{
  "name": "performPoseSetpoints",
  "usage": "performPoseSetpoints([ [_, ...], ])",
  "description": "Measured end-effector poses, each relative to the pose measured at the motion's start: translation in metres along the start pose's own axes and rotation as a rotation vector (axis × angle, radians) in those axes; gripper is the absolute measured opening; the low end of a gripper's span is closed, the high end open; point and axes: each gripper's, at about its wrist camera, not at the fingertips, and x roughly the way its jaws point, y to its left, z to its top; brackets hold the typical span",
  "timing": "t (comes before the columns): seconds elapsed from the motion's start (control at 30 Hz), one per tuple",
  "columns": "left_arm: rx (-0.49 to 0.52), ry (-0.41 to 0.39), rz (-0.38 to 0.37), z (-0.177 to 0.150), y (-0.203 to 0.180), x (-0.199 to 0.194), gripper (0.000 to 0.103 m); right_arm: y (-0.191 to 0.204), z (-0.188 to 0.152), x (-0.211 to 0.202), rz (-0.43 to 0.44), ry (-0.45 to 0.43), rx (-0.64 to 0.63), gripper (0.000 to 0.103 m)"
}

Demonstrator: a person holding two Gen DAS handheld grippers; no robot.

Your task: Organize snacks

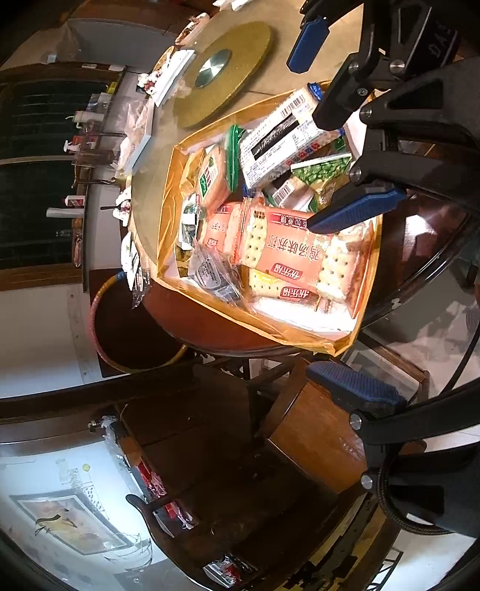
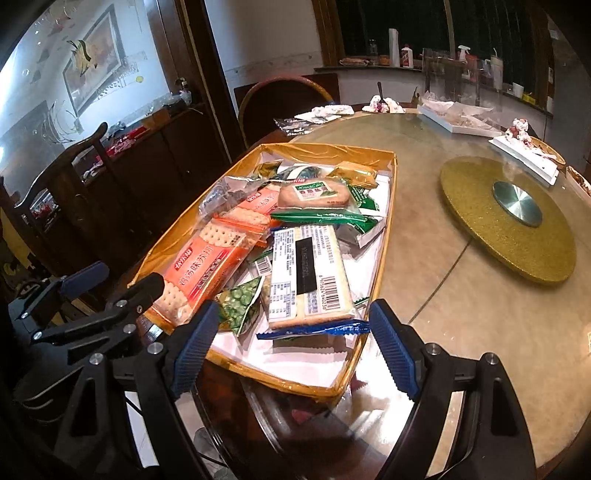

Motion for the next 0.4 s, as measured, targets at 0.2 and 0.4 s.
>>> performPoseSetpoints([
  [0.2, 0.019, 0.007, 0.003, 0.0057, -0.002, 0.0062, 0.072, -0.0023, 0.0015, 0.0058, -0.003, 0.007, 0.006, 0.083],
  [0.4, 0.035, -0.015, 0.028, 0.0081, -0.0049, 0.007, 0.072, -0.0056, 0.0012, 0.0088, 0.001, 0.013, 0.015, 0.083],
])
